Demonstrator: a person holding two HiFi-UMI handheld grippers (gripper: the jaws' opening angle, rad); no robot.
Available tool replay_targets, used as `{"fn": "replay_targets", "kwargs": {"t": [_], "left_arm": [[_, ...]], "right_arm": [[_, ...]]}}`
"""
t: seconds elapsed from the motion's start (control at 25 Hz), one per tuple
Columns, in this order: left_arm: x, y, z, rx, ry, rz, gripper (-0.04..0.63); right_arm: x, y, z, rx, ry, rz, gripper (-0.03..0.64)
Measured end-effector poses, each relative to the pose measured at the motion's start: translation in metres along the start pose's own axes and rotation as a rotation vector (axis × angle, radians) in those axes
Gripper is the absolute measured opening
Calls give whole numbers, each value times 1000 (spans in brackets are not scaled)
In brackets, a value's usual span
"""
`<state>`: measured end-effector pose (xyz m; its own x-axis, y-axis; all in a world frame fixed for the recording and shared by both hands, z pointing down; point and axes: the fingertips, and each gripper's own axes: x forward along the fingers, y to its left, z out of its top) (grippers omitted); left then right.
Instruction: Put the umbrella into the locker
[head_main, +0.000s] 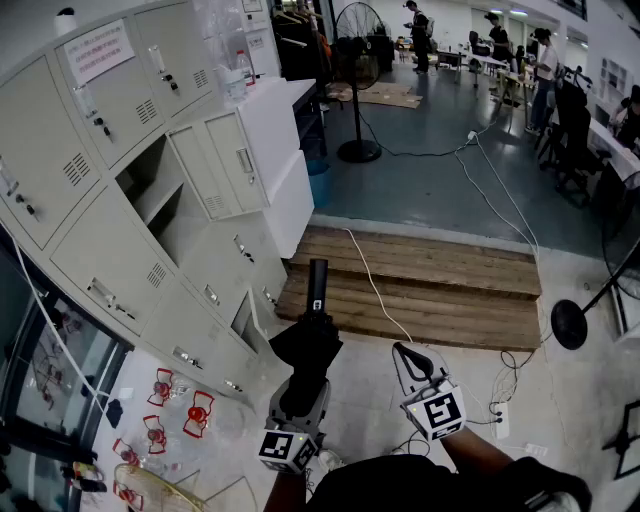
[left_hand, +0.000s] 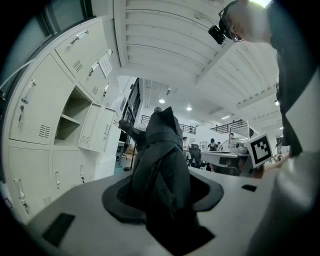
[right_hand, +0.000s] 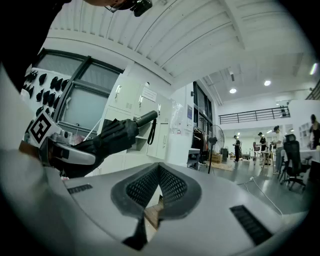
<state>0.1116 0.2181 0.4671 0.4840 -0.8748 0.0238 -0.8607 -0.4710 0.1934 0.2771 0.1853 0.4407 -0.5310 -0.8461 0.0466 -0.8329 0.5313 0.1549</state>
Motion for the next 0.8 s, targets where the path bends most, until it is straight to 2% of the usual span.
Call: {"fn": "replay_targets", "kwargs": {"t": [0.48, 0.8], "left_arm": [[-4, -4, 3, 43, 12, -23, 215], [-6, 10, 8, 24, 19, -28, 216]], "right_arm": [[-5, 3, 4, 21, -29, -22, -2], [6, 12, 10, 56, -38, -4, -2]]}}
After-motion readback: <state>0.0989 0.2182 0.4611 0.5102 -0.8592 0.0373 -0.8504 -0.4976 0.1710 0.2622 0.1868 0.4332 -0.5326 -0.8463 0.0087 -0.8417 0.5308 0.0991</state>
